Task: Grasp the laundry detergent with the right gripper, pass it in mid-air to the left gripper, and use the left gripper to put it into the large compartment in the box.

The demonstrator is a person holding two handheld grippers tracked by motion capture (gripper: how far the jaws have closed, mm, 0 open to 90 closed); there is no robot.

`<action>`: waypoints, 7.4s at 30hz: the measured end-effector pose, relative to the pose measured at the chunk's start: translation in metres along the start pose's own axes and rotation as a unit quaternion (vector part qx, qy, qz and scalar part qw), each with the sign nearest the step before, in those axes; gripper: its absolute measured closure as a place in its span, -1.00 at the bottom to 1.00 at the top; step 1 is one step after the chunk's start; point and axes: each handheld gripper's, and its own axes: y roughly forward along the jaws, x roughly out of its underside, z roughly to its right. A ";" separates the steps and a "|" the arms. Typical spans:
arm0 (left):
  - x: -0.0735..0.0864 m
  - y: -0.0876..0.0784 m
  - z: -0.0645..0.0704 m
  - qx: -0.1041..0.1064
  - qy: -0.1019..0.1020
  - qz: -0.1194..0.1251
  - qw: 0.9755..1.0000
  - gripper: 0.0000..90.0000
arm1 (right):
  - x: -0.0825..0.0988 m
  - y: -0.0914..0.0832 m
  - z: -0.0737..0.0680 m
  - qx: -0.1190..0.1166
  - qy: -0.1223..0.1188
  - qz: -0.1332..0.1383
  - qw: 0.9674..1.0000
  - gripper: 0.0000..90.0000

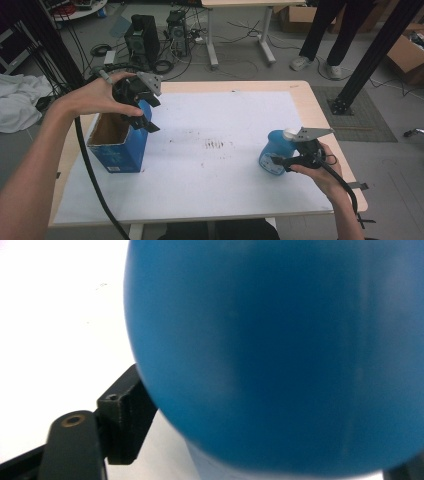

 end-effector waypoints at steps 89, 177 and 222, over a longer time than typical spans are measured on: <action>-0.004 0.000 0.000 0.000 -0.019 0.003 1.000 -0.61 | 0.001 -0.001 0.005 -0.009 -0.007 0.023 1.000 0.02; -0.133 0.082 0.008 0.073 0.026 -0.004 0.997 -0.41 | -0.142 0.084 -0.052 -0.244 -0.182 0.024 0.952 0.02; -0.134 0.088 0.014 0.079 0.021 -0.022 0.996 -0.17 | -0.138 0.087 -0.054 -0.257 -0.179 0.027 0.949 0.00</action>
